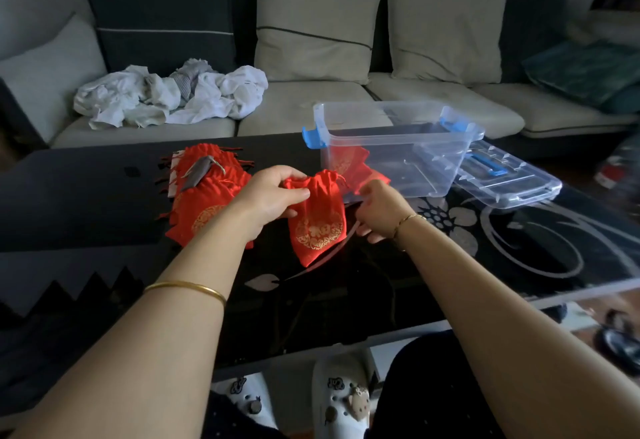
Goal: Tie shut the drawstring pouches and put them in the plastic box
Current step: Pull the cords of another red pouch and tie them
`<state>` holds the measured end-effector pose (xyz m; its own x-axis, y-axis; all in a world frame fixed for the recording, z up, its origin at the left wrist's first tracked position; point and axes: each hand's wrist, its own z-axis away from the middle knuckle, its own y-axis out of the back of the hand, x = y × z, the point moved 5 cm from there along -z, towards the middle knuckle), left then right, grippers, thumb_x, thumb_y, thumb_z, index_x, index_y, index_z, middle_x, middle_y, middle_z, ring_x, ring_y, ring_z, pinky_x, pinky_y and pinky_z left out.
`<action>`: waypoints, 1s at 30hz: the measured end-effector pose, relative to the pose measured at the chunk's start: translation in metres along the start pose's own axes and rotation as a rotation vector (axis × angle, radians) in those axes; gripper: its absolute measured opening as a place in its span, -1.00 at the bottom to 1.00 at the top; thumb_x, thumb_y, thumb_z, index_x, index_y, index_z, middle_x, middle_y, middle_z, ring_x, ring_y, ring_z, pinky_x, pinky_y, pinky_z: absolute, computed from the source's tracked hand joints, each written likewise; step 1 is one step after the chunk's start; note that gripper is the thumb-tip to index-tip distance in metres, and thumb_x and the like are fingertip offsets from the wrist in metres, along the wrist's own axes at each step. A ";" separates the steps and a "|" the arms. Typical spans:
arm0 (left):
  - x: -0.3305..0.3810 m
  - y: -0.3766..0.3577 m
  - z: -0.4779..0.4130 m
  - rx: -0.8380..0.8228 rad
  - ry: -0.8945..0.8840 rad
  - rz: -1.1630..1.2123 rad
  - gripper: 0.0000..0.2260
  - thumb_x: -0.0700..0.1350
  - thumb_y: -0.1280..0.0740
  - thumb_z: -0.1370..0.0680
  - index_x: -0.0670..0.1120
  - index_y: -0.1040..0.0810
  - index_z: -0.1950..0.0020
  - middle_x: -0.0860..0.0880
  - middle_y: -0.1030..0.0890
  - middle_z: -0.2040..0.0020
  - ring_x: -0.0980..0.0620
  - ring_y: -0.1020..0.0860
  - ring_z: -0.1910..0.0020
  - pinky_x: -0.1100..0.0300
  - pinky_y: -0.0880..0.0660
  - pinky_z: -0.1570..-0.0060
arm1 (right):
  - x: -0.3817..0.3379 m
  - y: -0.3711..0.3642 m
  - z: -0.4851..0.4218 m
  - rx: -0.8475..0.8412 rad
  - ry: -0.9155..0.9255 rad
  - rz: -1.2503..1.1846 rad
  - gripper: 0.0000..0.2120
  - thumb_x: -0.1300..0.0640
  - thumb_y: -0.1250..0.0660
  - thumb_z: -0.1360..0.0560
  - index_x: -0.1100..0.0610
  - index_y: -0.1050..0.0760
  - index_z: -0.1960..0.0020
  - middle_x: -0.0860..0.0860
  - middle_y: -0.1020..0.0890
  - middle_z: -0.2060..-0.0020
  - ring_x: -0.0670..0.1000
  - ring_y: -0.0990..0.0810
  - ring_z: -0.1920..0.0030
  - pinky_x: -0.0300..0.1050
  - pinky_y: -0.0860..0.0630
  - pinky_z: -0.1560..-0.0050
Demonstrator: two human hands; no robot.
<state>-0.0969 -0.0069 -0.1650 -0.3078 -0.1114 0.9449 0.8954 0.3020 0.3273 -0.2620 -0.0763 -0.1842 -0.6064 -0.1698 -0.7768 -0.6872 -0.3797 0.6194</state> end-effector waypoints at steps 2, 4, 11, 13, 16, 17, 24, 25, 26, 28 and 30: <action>0.001 0.000 0.002 -0.022 -0.020 -0.025 -0.85 -0.27 -0.34 -0.52 -0.02 -0.57 0.03 -0.04 -0.58 0.04 0.03 -0.57 0.05 0.18 -0.52 0.15 | -0.003 0.006 0.001 0.025 0.033 -0.141 -0.55 0.39 -0.14 -0.48 0.16 -0.27 -0.34 0.14 -0.53 0.05 0.15 -0.60 0.22 0.03 -0.58 0.22; 0.003 -0.001 0.004 -0.039 -0.039 -0.050 -0.85 -0.27 -0.34 -0.52 -0.03 -0.57 0.02 -0.04 -0.59 0.04 0.03 -0.57 0.04 0.17 -0.54 0.12 | -0.008 0.005 0.005 -0.034 0.067 -0.261 -0.58 0.34 -0.18 -0.52 0.10 -0.32 -0.34 0.09 -0.55 0.01 0.09 -0.62 0.27 -0.05 -0.57 0.30; 0.007 -0.001 0.007 -0.058 -0.053 -0.060 -0.84 -0.29 -0.33 -0.52 -0.02 -0.58 0.06 -0.04 -0.58 0.06 0.04 -0.56 0.05 0.16 -0.56 0.08 | -0.013 0.011 0.004 0.031 0.186 -0.224 -0.95 0.16 -0.25 -0.56 0.10 -0.47 0.00 0.01 -0.61 0.14 -0.08 -0.57 0.36 -0.32 -0.47 0.47; 0.009 -0.001 0.008 -0.048 -0.057 -0.060 -0.83 -0.29 -0.34 -0.51 -0.02 -0.58 0.07 -0.03 -0.59 0.08 0.05 -0.57 0.07 0.17 -0.55 0.10 | -0.010 0.013 0.002 0.055 0.164 -0.203 -0.90 0.17 -0.21 -0.57 0.16 -0.49 0.03 0.07 -0.62 0.11 -0.08 -0.57 0.36 -0.36 -0.45 0.48; 0.013 -0.002 0.009 -0.012 -0.087 -0.109 -0.84 -0.29 -0.36 -0.50 -0.04 -0.59 0.04 -0.05 -0.61 0.06 0.04 -0.58 0.08 0.16 -0.56 0.08 | -0.006 0.013 0.000 0.026 0.107 -0.299 -0.83 0.18 -0.11 -0.61 0.18 -0.45 0.06 0.10 -0.61 0.15 -0.06 -0.56 0.37 -0.29 -0.46 0.43; 0.015 -0.001 0.010 0.005 -0.100 -0.142 -0.85 -0.28 -0.37 -0.49 -0.05 -0.59 0.01 -0.06 -0.61 0.06 0.03 -0.58 0.08 0.14 -0.56 0.06 | -0.005 0.012 0.000 0.009 0.084 -0.365 -0.82 0.19 -0.09 -0.61 0.18 -0.44 0.07 0.10 -0.60 0.19 -0.06 -0.56 0.38 -0.26 -0.47 0.42; 0.021 0.011 0.012 0.094 -0.115 -0.379 -0.80 -0.17 -0.44 -0.45 -0.13 -0.59 -0.05 -0.04 -0.63 0.02 0.02 -0.57 0.02 0.07 -0.48 -0.07 | -0.001 0.020 -0.001 0.068 0.086 -0.533 -0.85 0.29 -0.19 -0.57 0.18 -0.42 0.17 0.08 -0.56 0.37 -0.15 -0.53 0.54 -0.29 -0.48 0.44; 0.020 0.013 0.013 0.093 -0.108 -0.391 -0.81 -0.17 -0.43 -0.45 -0.14 -0.59 -0.05 -0.06 -0.63 0.02 0.01 -0.58 0.03 0.05 -0.48 -0.05 | -0.001 0.021 -0.001 0.075 0.093 -0.518 -0.86 0.30 -0.20 -0.56 0.18 -0.43 0.17 0.09 -0.57 0.37 -0.14 -0.54 0.52 -0.29 -0.49 0.42; 0.020 0.015 0.014 0.093 -0.105 -0.410 -0.82 -0.18 -0.42 -0.46 -0.15 -0.60 -0.05 -0.08 -0.64 0.03 -0.01 -0.58 0.06 0.04 -0.49 -0.01 | 0.000 0.022 -0.001 0.082 0.100 -0.494 -0.86 0.31 -0.21 -0.55 0.18 -0.44 0.16 0.09 -0.57 0.36 -0.11 -0.55 0.49 -0.27 -0.50 0.40; 0.022 0.020 0.015 0.115 -0.119 -0.476 -0.86 -0.20 -0.38 -0.49 -0.19 -0.60 -0.03 -0.12 -0.63 0.08 -0.02 -0.55 0.16 0.02 -0.51 0.05 | 0.000 0.024 -0.001 0.099 0.123 -0.441 -0.85 0.34 -0.21 -0.54 0.16 -0.45 0.16 0.09 -0.58 0.35 -0.06 -0.56 0.43 -0.26 -0.52 0.38; 0.023 0.025 0.017 0.143 -0.128 -0.515 -0.90 -0.23 -0.34 -0.52 -0.23 -0.61 0.03 -0.12 -0.60 0.21 -0.02 -0.51 0.27 0.01 -0.51 0.08 | -0.001 0.027 0.000 0.125 0.141 -0.389 -0.82 0.35 -0.20 -0.53 0.13 -0.45 0.17 0.08 -0.58 0.35 -0.05 -0.56 0.43 -0.28 -0.52 0.39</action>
<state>-0.0873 0.0139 -0.1350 -0.7392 -0.1650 0.6530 0.5691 0.3655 0.7366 -0.2797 -0.0864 -0.1672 -0.2377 -0.1618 -0.9578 -0.9023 -0.3284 0.2794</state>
